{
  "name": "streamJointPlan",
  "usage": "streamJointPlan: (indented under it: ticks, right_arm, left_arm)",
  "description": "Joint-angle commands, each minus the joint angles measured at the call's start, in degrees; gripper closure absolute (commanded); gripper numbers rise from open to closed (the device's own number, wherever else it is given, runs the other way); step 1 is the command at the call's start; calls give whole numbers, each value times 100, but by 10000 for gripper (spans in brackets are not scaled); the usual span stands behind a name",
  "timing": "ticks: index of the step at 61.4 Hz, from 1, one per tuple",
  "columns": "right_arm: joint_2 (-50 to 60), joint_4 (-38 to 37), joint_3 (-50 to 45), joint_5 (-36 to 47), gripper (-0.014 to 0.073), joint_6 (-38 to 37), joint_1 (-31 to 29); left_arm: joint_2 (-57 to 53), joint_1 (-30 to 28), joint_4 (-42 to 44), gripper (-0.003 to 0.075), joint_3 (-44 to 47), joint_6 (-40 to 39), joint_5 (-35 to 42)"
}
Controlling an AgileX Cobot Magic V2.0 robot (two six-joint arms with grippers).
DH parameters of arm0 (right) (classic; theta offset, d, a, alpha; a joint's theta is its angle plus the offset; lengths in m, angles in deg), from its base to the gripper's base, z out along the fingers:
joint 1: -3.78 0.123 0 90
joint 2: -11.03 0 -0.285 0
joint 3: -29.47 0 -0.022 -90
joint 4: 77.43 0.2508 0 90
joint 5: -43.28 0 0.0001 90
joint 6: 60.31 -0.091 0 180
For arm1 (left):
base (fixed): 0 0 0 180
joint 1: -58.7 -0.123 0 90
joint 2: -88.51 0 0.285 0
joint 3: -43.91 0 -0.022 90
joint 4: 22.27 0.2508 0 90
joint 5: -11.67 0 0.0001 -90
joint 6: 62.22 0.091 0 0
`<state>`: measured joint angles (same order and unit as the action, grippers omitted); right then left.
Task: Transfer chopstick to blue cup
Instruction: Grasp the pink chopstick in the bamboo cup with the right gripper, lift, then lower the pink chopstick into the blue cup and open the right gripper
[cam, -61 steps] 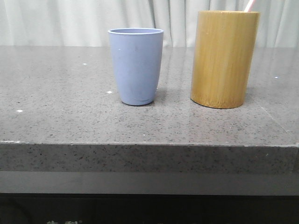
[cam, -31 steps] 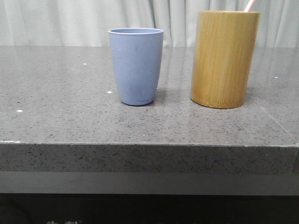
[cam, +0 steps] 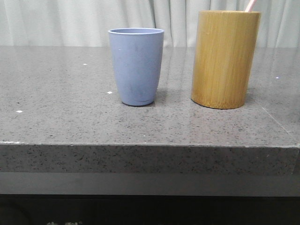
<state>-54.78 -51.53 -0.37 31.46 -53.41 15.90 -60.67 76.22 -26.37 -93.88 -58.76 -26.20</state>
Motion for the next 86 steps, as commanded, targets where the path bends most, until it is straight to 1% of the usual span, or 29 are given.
streamJointPlan:
  ticks: [1, 17, 20, 23, 32, 36, 40, 46, 50, 57, 70, 76, 86]
  right_arm:
    - [-288, 162, 414, 611, 56, 72, 56]
    - [-1299, 215, 1013, 750, 62, 72, 82]
    - [-1366, 215, 1038, 771, 85, 72, 82]
    - [-1379, 215, 1038, 786, 132, 72, 82]
    - [-1379, 215, 1038, 790, 343, 72, 82]
    - [-1379, 215, 1038, 790, 421, 72, 82]
    - [-1379, 215, 1038, 790, 479, 72, 82]
    - [-1379, 215, 1038, 792, 530, 72, 82]
    - [-1379, 215, 1038, 819, 544, 72, 82]
    - [-1364, 211, 1078, 868, 543, 72, 82]
    - [-1266, 6, 1493, 742, 543, 72, 198]
    - [-1208, -284, 1812, 544, 543, 72, 337]
    - [-1110, -1106, 2355, 166, 543, 72, 623]
  left_arm:
    - [50, -4, -28, 739, -153, -54, 494]
    - [50, -4, -28, 739, -153, -54, 494]
    - [50, -4, -28, 739, -153, -54, 494]
    - [50, -4, -28, 739, -153, -54, 494]
    - [50, -4, -28, 739, -153, -54, 494]
    - [50, -4, -25, 739, -153, -54, 494]
    - [50, -4, -25, 739, -153, -54, 494]
    - [50, -4, -25, 739, -153, -54, 494]
    - [50, -4, -15, 739, -153, -54, 494]
    - [50, -4, -15, 739, -153, -54, 494]
    - [50, -4, 4, 739, -153, -54, 494]
    - [50, -4, 4, 739, -153, -54, 494]
    - [50, -4, 17, 739, -153, -54, 494]
